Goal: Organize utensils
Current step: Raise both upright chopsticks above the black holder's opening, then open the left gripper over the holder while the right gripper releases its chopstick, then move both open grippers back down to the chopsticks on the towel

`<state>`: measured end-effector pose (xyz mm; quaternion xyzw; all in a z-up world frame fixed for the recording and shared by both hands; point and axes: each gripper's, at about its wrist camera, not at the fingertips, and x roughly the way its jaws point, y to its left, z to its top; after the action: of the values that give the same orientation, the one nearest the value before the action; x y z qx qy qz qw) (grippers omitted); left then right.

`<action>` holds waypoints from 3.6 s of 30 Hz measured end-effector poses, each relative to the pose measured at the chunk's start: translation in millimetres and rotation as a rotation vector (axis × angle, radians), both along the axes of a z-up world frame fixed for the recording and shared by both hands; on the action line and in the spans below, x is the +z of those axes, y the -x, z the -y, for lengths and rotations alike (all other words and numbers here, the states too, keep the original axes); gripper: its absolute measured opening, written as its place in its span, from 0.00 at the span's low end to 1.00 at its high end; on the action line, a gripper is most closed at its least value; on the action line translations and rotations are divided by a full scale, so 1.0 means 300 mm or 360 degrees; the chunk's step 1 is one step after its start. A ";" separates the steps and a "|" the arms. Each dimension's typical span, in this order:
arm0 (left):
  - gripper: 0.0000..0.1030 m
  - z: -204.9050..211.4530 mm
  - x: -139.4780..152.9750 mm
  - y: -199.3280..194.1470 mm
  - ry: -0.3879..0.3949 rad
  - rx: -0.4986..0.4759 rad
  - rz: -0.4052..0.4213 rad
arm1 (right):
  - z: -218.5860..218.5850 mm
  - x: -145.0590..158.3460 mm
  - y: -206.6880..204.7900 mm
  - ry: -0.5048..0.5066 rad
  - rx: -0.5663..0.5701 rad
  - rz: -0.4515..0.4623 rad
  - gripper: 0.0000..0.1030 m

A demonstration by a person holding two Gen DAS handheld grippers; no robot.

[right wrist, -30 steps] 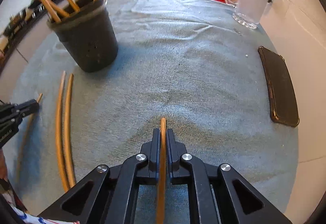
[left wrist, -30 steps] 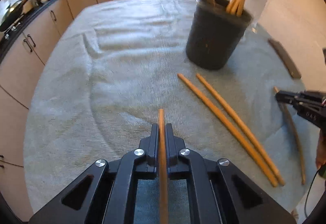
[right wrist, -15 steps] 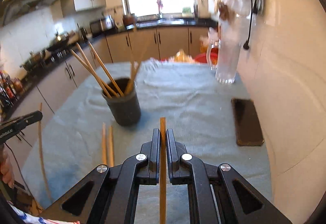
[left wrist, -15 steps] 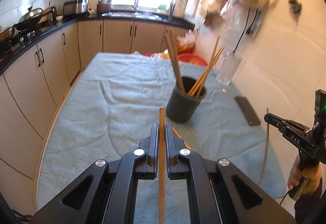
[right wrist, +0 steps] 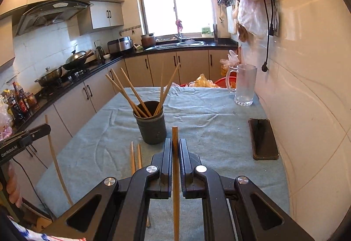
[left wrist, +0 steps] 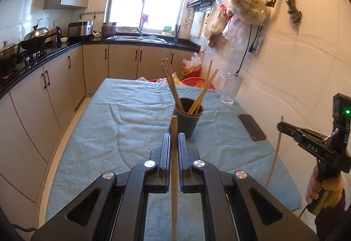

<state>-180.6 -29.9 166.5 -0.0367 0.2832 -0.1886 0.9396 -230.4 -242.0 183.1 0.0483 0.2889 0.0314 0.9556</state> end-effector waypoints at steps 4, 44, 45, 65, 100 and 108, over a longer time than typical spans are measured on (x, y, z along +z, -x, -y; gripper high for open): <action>0.05 0.007 0.037 0.038 0.0008 -0.0032 0.0057 | -0.010 0.012 0.016 0.0001 0.0024 0.0021 0.06; 0.05 0.196 0.369 -0.309 0.0082 -0.0014 0.0327 | 0.000 0.346 -0.318 -0.0161 0.0070 0.0327 0.06; 0.05 0.210 0.373 -0.341 0.0080 -0.0004 0.0327 | -0.001 0.355 -0.339 -0.0172 0.0069 0.0337 0.06; 0.06 0.318 0.180 -0.651 0.0040 0.0044 0.0064 | -0.007 0.123 -0.625 -0.0284 0.0068 0.0133 0.06; 0.64 0.000 -0.060 -0.100 -0.0134 0.0436 -0.0060 | 0.026 -0.243 -0.234 -0.0393 -0.0026 -0.0241 0.56; 0.64 -0.034 -0.187 -0.102 -0.0123 0.0436 -0.0252 | -0.130 -0.411 -0.200 -0.0228 0.0200 -0.0460 0.42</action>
<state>-150.0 -19.8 110.4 -0.0534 0.3557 -0.0442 0.9320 -170.4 -203.1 60.0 0.1022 0.4228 0.1045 0.8944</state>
